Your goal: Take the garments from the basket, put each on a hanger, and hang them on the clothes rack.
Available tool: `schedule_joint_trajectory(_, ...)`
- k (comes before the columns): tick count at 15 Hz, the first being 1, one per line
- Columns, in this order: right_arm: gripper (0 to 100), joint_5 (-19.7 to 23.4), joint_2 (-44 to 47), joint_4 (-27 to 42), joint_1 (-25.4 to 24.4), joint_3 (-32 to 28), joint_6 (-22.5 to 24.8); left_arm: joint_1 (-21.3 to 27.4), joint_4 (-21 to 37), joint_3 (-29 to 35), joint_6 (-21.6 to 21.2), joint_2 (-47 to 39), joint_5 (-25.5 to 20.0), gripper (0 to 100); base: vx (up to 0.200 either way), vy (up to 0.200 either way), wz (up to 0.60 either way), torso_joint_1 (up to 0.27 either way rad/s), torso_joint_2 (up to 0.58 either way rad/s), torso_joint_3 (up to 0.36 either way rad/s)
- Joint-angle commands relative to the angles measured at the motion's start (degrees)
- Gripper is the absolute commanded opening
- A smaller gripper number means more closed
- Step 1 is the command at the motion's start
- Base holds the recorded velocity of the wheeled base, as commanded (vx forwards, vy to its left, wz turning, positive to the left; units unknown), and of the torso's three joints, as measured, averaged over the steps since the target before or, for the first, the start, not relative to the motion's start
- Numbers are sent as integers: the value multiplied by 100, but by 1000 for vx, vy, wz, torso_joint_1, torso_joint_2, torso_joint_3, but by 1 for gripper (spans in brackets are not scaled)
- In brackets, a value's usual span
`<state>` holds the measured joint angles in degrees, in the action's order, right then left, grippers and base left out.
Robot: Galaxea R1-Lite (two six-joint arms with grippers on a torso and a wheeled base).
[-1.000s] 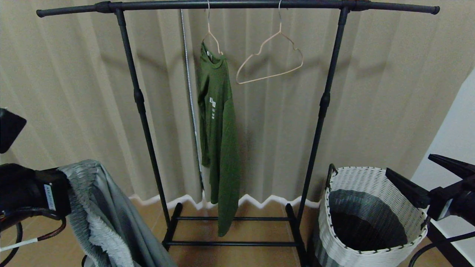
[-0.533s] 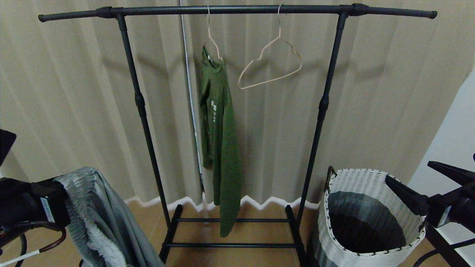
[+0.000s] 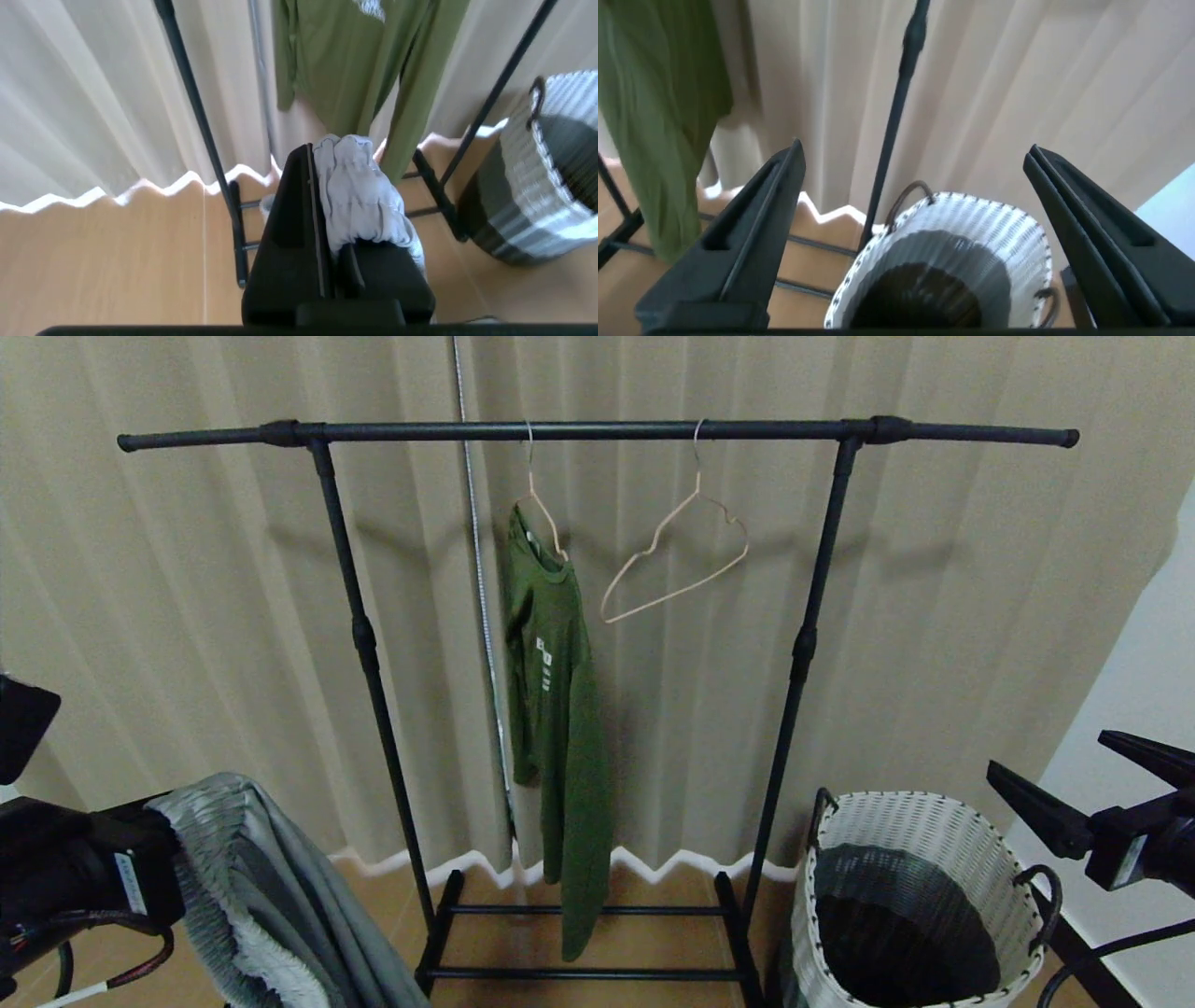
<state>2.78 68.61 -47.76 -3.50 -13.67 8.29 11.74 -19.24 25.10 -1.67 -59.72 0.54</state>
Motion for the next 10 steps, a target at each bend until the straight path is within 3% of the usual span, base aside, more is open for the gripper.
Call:
schedule_joint_trajectory(1, 100, 3, 12, -5, -2, -13, 6, -5, -1, -14, 0, -4, -1, 0, 0, 0, 0, 203, -481, -286)
schedule_joint_trajectory(8, 100, -5, 3, -14, 121, -75, 50, -14, -27, -5, 44, 198, 8, 0, 0, 0, 0, 198, -489, -281)
schedule_joint_trajectory(10, 100, -5, -5, -14, 148, -66, 182, -14, -124, -14, 53, 207, 8, 0, 0, 0, 0, 107, -234, -132)
